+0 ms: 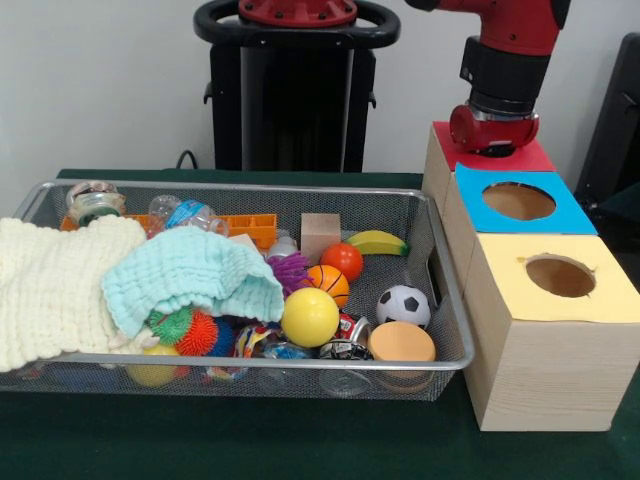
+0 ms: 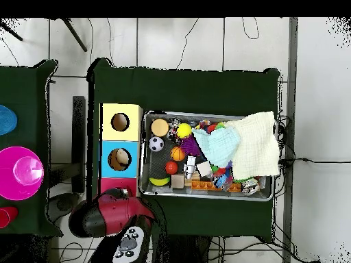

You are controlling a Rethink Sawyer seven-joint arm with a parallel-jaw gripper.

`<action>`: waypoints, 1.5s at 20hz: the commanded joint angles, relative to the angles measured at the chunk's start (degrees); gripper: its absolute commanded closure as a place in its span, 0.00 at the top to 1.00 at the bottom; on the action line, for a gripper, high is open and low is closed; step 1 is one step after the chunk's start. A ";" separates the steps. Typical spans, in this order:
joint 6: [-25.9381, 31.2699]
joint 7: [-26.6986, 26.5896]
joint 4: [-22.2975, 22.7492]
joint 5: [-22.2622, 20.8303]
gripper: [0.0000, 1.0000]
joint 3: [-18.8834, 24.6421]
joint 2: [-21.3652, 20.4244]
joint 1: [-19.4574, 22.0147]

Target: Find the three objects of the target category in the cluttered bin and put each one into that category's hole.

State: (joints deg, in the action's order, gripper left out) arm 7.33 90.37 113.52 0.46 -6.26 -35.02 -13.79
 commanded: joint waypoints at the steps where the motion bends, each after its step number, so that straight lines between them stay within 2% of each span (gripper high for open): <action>1: -0.32 13.25 1.94 2.54 0.00 1.09 0.87 1.34; 3: -0.54 13.03 1.67 2.35 0.00 0.92 0.81 1.21; 12: 5.05 11.98 1.33 2.93 0.00 0.55 -3.19 1.36; 30: 19.32 10.65 -2.46 2.62 0.00 -0.84 -10.45 0.73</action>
State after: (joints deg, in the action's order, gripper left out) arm 17.22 90.37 114.23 0.51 -6.80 -42.74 -13.80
